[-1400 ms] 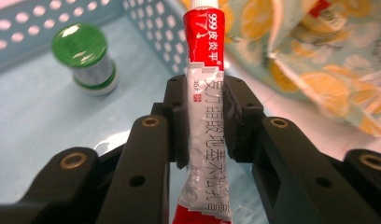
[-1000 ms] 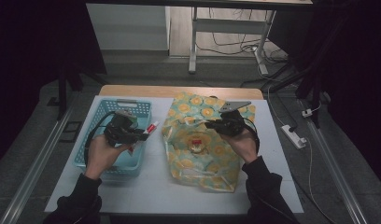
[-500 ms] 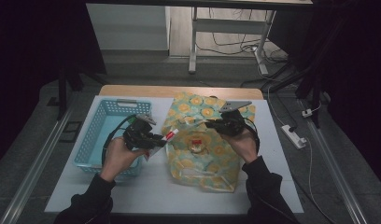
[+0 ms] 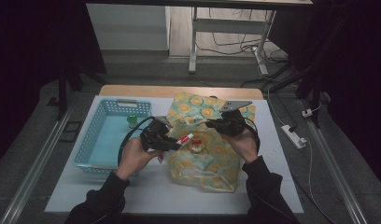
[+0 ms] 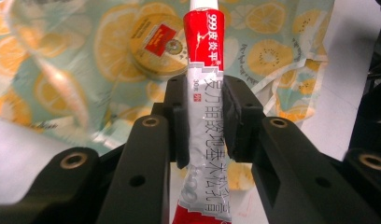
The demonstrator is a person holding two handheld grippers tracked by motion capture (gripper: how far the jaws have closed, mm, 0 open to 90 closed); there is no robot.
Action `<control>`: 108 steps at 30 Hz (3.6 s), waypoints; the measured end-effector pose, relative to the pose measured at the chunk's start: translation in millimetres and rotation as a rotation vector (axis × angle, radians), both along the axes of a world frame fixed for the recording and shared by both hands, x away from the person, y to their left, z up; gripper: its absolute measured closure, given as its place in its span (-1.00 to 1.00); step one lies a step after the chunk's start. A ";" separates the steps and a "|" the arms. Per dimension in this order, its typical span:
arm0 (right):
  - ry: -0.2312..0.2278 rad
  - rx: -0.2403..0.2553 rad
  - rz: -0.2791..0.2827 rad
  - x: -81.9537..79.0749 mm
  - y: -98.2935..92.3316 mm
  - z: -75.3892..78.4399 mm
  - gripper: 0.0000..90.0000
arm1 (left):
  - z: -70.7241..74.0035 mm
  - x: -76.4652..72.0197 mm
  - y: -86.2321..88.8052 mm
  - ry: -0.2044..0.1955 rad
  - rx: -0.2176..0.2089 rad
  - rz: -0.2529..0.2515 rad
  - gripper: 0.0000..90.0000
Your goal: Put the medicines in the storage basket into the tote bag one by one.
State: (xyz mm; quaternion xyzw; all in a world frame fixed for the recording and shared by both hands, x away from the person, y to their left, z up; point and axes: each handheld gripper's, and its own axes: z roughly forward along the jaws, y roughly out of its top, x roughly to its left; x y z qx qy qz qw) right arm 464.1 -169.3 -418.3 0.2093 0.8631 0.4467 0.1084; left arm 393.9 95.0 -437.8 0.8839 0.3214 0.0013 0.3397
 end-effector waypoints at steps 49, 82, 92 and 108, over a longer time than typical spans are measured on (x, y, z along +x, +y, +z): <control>-0.003 0.017 0.000 -2.9 2.0 4.1 1.00 | -39.8 80.8 -58.3 -0.056 0.104 0.156 0.62; 0.007 0.013 -0.006 -0.1 1.1 0.0 1.00 | -40.6 86.0 -46.5 -0.034 0.074 0.184 0.31; 0.011 0.011 -0.007 0.1 0.6 -0.7 1.00 | -30.4 70.4 -37.1 -0.025 0.017 0.123 -0.16; 0.007 0.011 -0.009 0.0 0.1 0.0 1.00 | -14.8 49.4 -13.9 -0.039 -0.022 0.094 -0.65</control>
